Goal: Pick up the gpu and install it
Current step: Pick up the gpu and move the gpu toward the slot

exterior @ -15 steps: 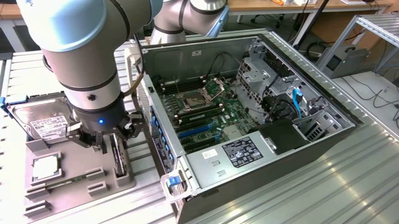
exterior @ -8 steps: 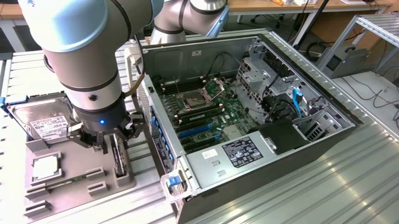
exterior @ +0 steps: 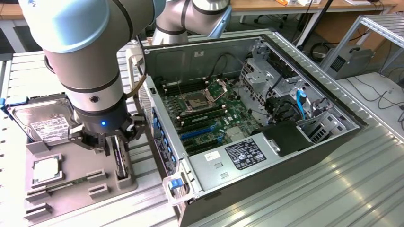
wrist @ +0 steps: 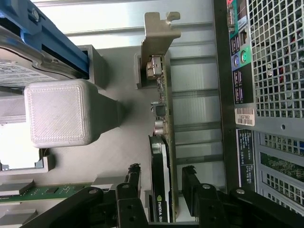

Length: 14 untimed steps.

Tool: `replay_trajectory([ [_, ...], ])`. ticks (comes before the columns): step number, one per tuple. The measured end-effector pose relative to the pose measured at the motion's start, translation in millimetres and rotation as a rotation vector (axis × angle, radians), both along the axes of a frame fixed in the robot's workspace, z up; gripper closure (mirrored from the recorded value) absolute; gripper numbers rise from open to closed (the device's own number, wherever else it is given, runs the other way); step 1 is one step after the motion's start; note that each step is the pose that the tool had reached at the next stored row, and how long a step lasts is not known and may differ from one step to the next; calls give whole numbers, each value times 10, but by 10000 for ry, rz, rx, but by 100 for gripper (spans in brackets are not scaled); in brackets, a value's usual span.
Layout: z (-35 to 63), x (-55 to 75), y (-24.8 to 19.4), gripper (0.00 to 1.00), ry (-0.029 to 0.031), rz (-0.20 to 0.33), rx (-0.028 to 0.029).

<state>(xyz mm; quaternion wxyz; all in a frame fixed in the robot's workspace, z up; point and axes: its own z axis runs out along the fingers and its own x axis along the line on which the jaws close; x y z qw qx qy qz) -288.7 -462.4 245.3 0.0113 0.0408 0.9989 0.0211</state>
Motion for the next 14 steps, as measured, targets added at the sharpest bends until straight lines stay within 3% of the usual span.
replay_trajectory([
  [1, 0, 0, 0, 60, 0, 0, 0],
  [3, 0, 0, 0, 60, 0, 0, 0],
  [4, 0, 0, 0, 67, 0, 0, 0],
  [14, 0, 0, 0, 67, -1, 0, 0],
])
